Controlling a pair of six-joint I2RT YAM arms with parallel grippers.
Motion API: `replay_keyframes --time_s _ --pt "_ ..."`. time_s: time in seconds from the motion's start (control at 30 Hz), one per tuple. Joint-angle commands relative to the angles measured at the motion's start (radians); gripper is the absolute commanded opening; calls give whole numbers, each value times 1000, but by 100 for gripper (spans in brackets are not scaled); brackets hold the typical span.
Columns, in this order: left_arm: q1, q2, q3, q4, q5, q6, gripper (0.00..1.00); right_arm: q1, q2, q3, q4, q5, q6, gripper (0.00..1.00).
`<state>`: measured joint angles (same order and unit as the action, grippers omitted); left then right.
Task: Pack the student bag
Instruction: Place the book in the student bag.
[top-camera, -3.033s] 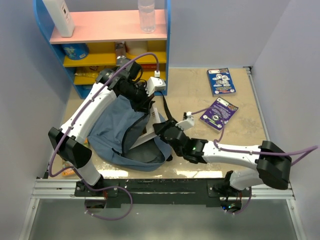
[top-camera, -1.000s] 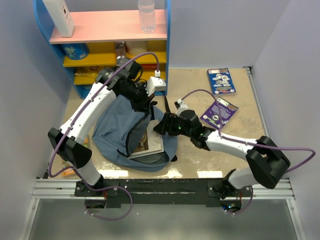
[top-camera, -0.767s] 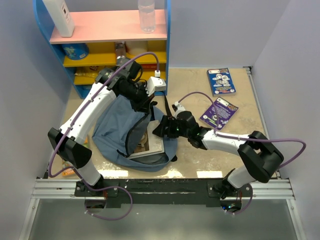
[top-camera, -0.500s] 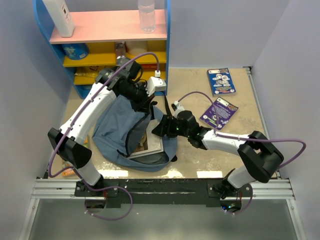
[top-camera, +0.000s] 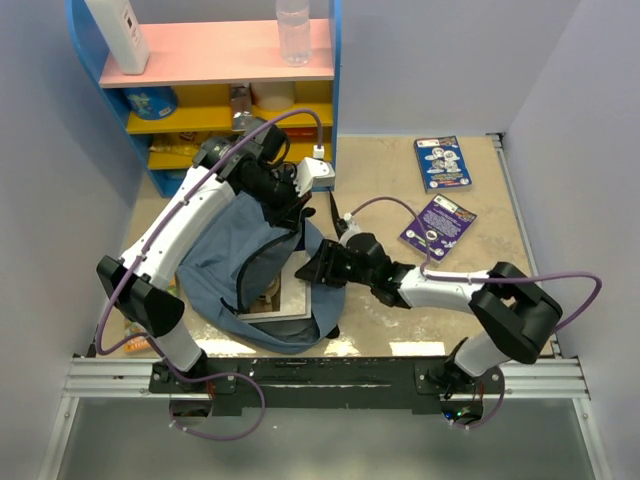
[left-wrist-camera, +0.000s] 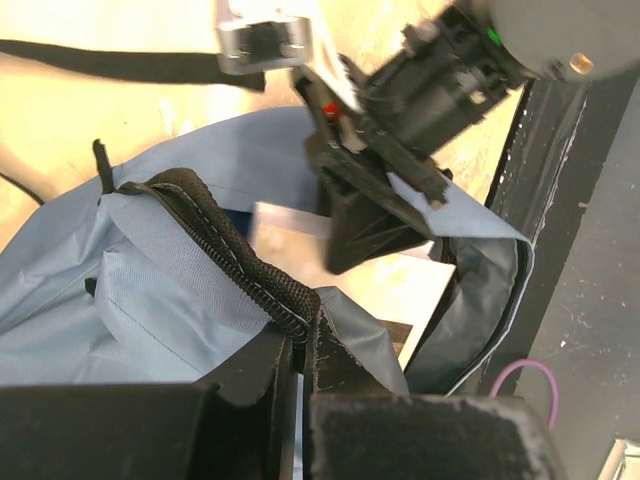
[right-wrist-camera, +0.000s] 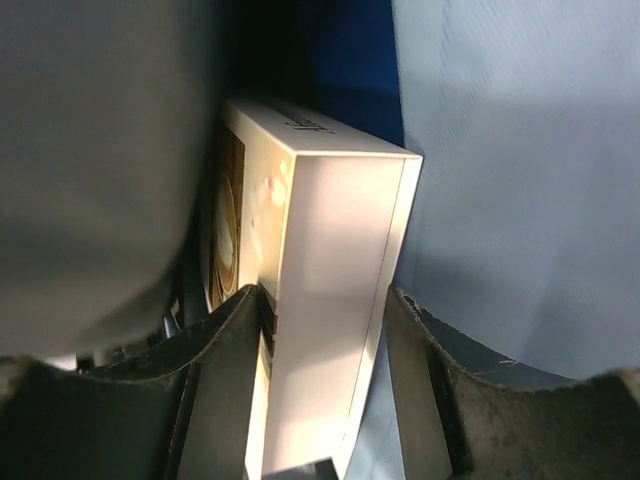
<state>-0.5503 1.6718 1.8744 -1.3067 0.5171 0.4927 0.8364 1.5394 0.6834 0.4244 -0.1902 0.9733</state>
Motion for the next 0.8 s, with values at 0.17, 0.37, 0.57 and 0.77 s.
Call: replay_keyframes --time_s 0.17,0.37,0.57,0.77 --pt "-13 13 88 86 18 -26 0 67 -266 -100 -105 337 192 0" --pt "-13 -3 81 107 4 -39 0 107 -355 -156 -73 554 346 0" --pt "-13 0 77 118 8 -45 0 234 -210 -101 -35 582 396 0" --pt "-13 -1 92 113 3 -39 0 265 -36 68 -169 367 274 19"
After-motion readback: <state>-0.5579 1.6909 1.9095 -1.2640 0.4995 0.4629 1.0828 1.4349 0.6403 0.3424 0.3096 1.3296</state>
